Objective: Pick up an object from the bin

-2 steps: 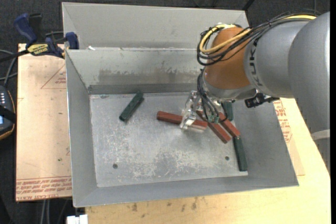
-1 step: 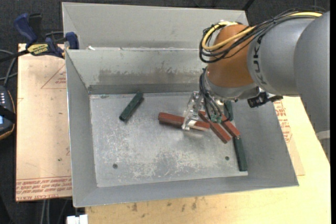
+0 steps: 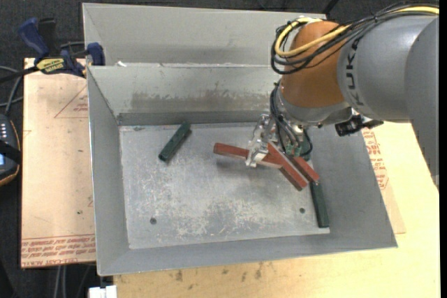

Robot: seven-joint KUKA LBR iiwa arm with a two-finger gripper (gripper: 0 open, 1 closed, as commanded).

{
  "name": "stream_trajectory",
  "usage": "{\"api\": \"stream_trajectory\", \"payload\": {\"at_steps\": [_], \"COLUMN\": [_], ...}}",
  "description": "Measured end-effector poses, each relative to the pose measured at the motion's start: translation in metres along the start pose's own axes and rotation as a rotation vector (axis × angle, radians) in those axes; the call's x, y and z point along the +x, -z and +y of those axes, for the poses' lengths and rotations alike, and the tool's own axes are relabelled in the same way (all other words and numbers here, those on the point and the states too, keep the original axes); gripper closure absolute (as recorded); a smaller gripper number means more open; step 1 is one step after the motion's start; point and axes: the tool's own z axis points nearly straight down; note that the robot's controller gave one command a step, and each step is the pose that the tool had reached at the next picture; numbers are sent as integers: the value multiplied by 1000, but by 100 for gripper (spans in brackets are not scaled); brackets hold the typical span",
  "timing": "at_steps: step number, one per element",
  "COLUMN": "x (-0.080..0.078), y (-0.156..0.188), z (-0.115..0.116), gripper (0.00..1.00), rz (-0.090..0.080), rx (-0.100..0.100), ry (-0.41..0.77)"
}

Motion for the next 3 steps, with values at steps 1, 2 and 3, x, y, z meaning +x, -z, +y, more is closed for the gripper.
{"api": "stream_trajectory", "payload": {"at_steps": [1, 2, 3], "x": [-1, -2, -1], "y": [15, 22, 29], "z": [0, 1, 0], "gripper": [100, 100, 100], "rz": [-7, -8, -2], "rx": [-2, -2, -1], "ry": [0, 1, 1]}}
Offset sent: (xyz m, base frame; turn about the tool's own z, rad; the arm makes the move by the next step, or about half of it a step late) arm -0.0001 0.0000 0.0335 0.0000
